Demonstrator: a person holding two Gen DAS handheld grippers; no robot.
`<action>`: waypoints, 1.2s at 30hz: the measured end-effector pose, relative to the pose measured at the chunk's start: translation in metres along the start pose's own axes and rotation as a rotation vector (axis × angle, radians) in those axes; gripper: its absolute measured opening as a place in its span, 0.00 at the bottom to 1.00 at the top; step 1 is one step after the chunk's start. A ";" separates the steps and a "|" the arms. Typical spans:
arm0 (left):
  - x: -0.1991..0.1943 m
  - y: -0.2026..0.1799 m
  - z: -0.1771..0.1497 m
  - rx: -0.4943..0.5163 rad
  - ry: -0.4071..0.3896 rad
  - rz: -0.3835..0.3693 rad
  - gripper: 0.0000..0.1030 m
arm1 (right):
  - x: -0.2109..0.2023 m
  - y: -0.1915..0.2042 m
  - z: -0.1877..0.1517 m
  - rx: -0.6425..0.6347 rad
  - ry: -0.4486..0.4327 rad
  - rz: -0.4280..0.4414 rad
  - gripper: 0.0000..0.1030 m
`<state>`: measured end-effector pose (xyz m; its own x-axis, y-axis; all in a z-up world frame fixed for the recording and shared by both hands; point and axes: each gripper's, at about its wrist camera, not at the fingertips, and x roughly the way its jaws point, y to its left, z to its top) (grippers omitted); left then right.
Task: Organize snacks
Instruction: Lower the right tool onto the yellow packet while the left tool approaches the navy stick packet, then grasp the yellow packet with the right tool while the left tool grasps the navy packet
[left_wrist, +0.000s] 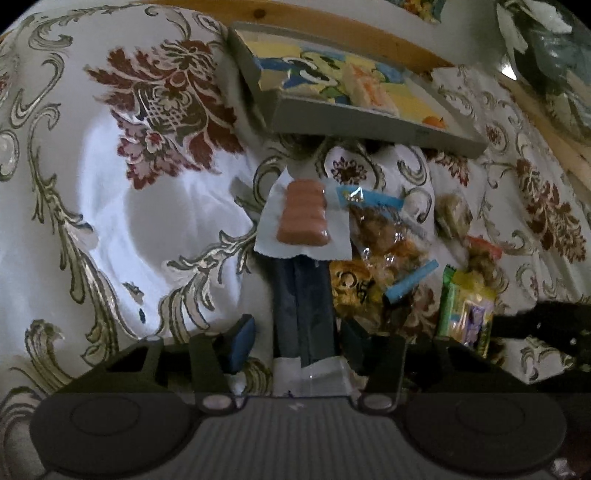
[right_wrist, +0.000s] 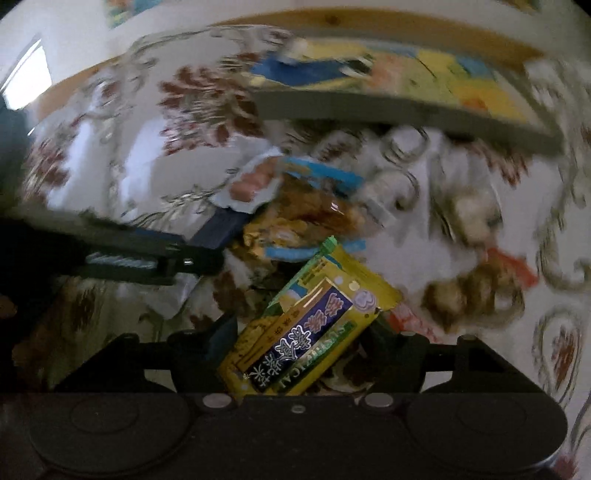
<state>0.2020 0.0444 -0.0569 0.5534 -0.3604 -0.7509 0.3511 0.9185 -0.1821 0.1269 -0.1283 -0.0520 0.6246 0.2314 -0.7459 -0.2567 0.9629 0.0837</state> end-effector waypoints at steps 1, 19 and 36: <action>0.001 -0.001 0.000 0.005 0.004 0.005 0.54 | 0.000 0.002 0.000 -0.028 0.002 0.007 0.73; -0.011 -0.009 -0.002 -0.097 0.122 -0.010 0.36 | -0.001 -0.005 -0.006 0.074 0.055 0.034 0.53; -0.007 -0.011 -0.009 -0.127 0.099 -0.013 0.56 | 0.012 -0.039 -0.014 0.223 0.066 0.240 0.65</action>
<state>0.1873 0.0382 -0.0552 0.4699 -0.3603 -0.8058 0.2562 0.9293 -0.2662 0.1341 -0.1649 -0.0738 0.5153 0.4524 -0.7279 -0.2183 0.8906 0.3989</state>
